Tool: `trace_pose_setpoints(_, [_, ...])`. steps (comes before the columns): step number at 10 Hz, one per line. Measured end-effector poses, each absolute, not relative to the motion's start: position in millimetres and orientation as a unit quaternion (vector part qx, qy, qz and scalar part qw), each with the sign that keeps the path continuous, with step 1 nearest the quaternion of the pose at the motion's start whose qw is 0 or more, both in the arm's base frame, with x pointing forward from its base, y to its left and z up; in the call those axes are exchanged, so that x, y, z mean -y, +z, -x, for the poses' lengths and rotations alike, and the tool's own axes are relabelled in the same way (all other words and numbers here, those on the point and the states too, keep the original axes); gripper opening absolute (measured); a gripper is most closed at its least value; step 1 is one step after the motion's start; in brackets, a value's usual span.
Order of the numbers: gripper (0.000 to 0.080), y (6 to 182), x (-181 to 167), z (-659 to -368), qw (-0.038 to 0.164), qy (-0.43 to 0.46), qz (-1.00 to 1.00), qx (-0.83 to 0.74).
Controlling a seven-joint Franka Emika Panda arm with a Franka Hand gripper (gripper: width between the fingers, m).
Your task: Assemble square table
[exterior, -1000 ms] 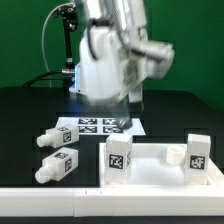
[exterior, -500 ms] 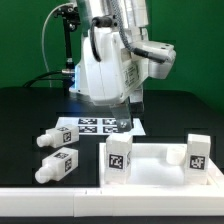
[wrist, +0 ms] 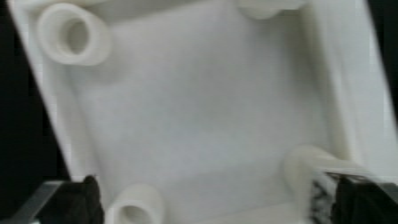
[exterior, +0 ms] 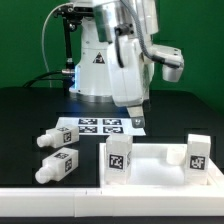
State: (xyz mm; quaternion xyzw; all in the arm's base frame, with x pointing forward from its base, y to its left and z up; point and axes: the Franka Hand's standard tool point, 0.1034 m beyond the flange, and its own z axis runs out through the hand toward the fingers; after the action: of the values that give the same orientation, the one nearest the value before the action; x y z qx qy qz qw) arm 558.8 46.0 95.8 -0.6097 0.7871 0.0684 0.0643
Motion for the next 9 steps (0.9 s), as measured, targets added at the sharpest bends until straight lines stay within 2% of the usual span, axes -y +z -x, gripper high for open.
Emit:
trace_pose_setpoints(5, [0.0649,91.7,-47.0,-558.5,0.062,0.068,0.61,-0.787])
trace_pose_setpoints(7, [0.0649,76.2,-46.6,-538.6,0.068,0.054,0.617,-0.782])
trace_pose_setpoints(9, [0.0649,55.3,-47.3,-517.3,0.062,0.051,0.618,-0.782])
